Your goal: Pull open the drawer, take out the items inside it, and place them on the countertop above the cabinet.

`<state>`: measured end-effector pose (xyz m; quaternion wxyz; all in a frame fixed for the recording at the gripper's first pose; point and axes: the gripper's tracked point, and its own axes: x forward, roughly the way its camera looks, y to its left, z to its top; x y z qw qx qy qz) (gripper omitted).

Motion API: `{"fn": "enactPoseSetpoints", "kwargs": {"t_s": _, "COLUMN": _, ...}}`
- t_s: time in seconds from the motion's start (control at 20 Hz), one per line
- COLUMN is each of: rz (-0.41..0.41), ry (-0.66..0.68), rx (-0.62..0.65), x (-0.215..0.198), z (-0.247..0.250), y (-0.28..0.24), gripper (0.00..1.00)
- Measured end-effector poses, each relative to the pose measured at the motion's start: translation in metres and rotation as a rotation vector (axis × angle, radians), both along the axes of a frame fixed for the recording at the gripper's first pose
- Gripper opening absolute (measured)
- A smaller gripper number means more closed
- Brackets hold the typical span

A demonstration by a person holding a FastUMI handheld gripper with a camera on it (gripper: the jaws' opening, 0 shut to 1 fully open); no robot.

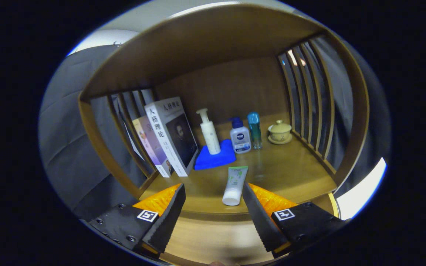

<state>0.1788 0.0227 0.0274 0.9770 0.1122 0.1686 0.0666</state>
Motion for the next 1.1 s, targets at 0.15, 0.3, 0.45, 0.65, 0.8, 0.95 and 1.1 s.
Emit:
{"fn": "enactPoseSetpoints", "kwargs": {"t_s": 0.15, "rz": -0.014, "ry": -0.105, "rx": -0.051, "x": -0.032, "z": 0.011, "y": 0.004, "gripper": 0.98}}
{"fn": "enactPoseSetpoints", "kwargs": {"t_s": 0.3, "rz": -0.045, "ry": -0.224, "rx": -0.103, "x": -0.064, "z": 0.022, "y": 0.007, "gripper": 0.98}}
{"fn": "enactPoseSetpoints", "kwargs": {"t_s": 0.45, "rz": -0.089, "ry": -0.328, "rx": -0.106, "x": -0.099, "z": 0.03, "y": 0.007, "gripper": 0.98}}
{"fn": "enactPoseSetpoints", "kwargs": {"t_s": 0.65, "rz": -0.103, "ry": -0.357, "rx": -0.117, "x": -0.136, "z": 0.009, "y": 0.009, "gripper": 0.98}}
{"fn": "enactPoseSetpoints", "kwargs": {"t_s": 0.8, "rz": -0.122, "ry": -0.337, "rx": -0.123, "x": -0.155, "z": -0.017, "y": 0.009, "gripper": 0.98}}
{"fn": "enactPoseSetpoints", "kwargs": {"t_s": 0.95, "rz": -0.167, "ry": -0.296, "rx": -0.163, "x": -0.169, "z": -0.054, "y": 0.0, "gripper": 0.98}}
{"fn": "enactPoseSetpoints", "kwargs": {"t_s": 1.1, "rz": -0.162, "ry": -0.232, "rx": -0.132, "x": -0.185, "z": -0.086, "y": 0.003, "gripper": 0.98}}
